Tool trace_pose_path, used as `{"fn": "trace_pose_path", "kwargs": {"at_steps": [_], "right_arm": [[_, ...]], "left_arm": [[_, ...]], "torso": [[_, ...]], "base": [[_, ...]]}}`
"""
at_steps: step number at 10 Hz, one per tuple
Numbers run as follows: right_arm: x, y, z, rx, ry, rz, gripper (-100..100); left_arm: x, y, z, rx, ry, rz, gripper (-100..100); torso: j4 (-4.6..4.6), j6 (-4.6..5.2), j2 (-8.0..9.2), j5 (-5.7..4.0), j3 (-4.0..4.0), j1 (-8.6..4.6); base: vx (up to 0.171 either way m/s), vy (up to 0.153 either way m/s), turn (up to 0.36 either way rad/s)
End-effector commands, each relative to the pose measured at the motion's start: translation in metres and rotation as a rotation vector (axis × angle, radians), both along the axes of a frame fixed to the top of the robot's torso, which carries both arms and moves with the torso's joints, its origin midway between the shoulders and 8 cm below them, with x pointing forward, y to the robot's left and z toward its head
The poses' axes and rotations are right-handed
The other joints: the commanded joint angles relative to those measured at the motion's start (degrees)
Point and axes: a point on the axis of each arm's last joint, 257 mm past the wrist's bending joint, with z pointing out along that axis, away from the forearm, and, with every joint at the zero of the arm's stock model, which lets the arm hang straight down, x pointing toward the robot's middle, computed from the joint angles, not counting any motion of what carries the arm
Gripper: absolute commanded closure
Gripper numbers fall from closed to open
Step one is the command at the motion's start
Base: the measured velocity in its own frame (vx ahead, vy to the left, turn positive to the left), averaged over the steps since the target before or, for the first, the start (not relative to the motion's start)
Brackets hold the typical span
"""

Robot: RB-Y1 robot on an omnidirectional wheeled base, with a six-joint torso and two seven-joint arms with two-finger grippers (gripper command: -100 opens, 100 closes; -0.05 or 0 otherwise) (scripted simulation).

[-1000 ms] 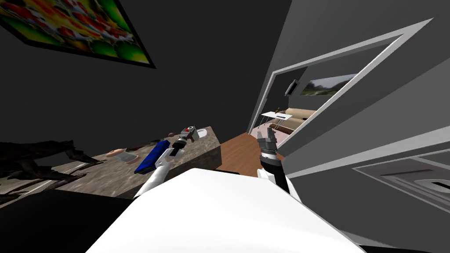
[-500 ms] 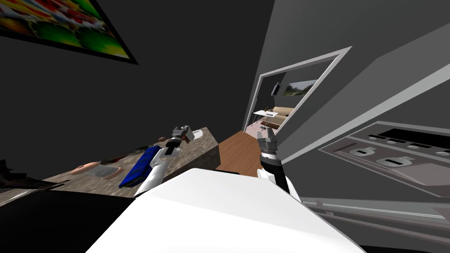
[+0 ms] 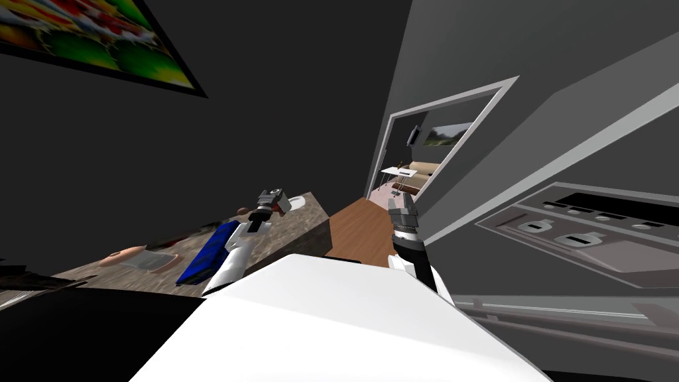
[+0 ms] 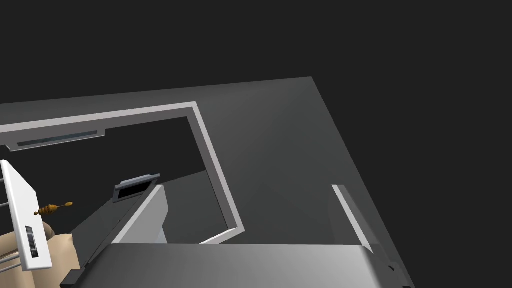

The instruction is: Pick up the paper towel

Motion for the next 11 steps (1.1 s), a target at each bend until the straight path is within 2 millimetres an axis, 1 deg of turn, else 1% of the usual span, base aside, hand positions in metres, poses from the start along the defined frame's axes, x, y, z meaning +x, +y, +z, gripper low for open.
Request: {"fn": "trace_pose_path", "kwargs": {"at_steps": [1, 2, 3, 7, 8, 9, 10, 11], "right_arm": [[0.0, 0.0, 0.0, 0.0, 0.0, 0.0, 0], [0.0, 0.0, 0.0, 0.0, 0.0, 0.0, 0], [0.0, 0.0, 0.0, 0.0, 0.0, 0.0, 0], [0.0, 0.0, 0.0, 0.0, 0.0, 0.0, 0], [0.0, 0.0, 0.0, 0.0, 0.0, 0.0, 0], [0.0, 0.0, 0.0, 0.0, 0.0, 0.0, 0], [0.0, 0.0, 0.0, 0.0, 0.0, 0.0, 0], [0.0, 0.0, 0.0, 0.0, 0.0, 0.0, 0]], "left_arm": [[0.002, 0.005, 0.014, 0.001, -0.008, 0.004, -100], [0.002, 0.004, 0.009, 0.002, -0.006, 0.002, -100], [0.002, 0.004, 0.01, 0.001, -0.006, 0.003, 100], [0.002, 0.004, 0.009, 0.001, -0.005, 0.003, 100], [0.002, 0.004, 0.009, 0.001, -0.005, 0.003, 0], [-0.002, -0.002, -0.006, -0.003, 0.005, -0.001, 100], [0.0, 0.002, 0.002, -0.002, 0.001, 0.002, 100], [0.0, 0.002, 0.001, -0.001, 0.002, 0.001, 0]], "torso": [[0.0, 0.0, 0.0, 0.0, 0.0, 0.0], [0.0, 0.0, 0.0, 0.0, 0.0, -0.02], [0.0, -0.02, 0.02, 0.01, 0.01, 0.01], [0.01, -0.01, 0.04, 0.02, 0.02, 0.03], [0.01, -0.01, 0.04, 0.02, 0.03, 0.03], [0.02, -0.01, 0.05, 0.02, 0.03, 0.03], [0.0, -0.05, 0.08, 0.07, 0.04, 0.09], [0.03, -0.01, 0.08, 0.04, 0.06, 0.08]], "base": [[0.007, -0.017, -0.045], [0.004, -0.005, -0.007], [0.0, 0.0, 0.0], [0.0, 0.0, 0.0], [0.0, 0.0, 0.0], [-0.005, 0.014, 0.046], [-0.006, 0.005, 0.016], [0.0, 0.0, 0.0]]}}
